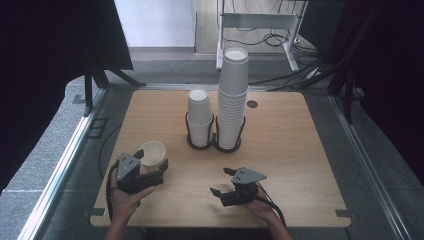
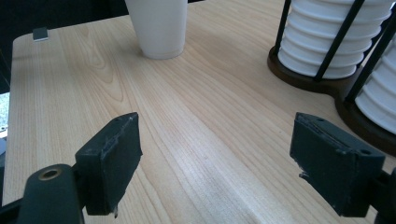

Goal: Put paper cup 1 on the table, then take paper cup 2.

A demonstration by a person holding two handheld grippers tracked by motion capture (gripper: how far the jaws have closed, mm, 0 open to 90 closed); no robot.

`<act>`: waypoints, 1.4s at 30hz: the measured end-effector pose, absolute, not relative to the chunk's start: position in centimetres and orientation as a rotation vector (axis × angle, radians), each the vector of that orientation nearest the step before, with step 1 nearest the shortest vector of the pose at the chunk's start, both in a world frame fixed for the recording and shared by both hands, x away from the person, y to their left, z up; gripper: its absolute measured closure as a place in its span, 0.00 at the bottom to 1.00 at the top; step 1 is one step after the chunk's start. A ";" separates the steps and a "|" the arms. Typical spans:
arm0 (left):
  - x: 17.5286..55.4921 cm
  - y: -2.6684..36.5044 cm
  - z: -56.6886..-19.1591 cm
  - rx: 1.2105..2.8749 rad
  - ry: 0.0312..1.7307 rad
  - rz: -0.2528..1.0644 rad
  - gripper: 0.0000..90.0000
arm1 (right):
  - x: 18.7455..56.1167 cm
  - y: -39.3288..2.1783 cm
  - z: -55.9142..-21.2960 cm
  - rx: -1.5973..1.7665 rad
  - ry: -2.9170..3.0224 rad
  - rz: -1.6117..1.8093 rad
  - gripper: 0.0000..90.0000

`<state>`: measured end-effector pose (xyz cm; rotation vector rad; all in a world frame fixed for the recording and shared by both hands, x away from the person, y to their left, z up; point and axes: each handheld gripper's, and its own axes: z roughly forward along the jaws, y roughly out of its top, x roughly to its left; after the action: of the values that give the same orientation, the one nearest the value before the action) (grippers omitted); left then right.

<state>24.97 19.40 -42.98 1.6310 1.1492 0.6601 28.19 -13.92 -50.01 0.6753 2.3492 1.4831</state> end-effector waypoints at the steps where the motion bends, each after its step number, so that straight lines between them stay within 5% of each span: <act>1: 25.0 19.3 -43.0 1.631 1.147 0.645 0.14 | 28.2 -14.0 -50.0 0.678 2.344 1.483 0.19; 42: 25.9 16.3 -44.5 1.763 1.009 0.521 0.16 | 30.9 -15.9 -47.1 0.793 2.135 1.506 0.20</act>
<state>25.88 16.26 -44.46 1.7631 1.0093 0.5212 30.86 -15.95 -47.10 0.7935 2.1348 1.5058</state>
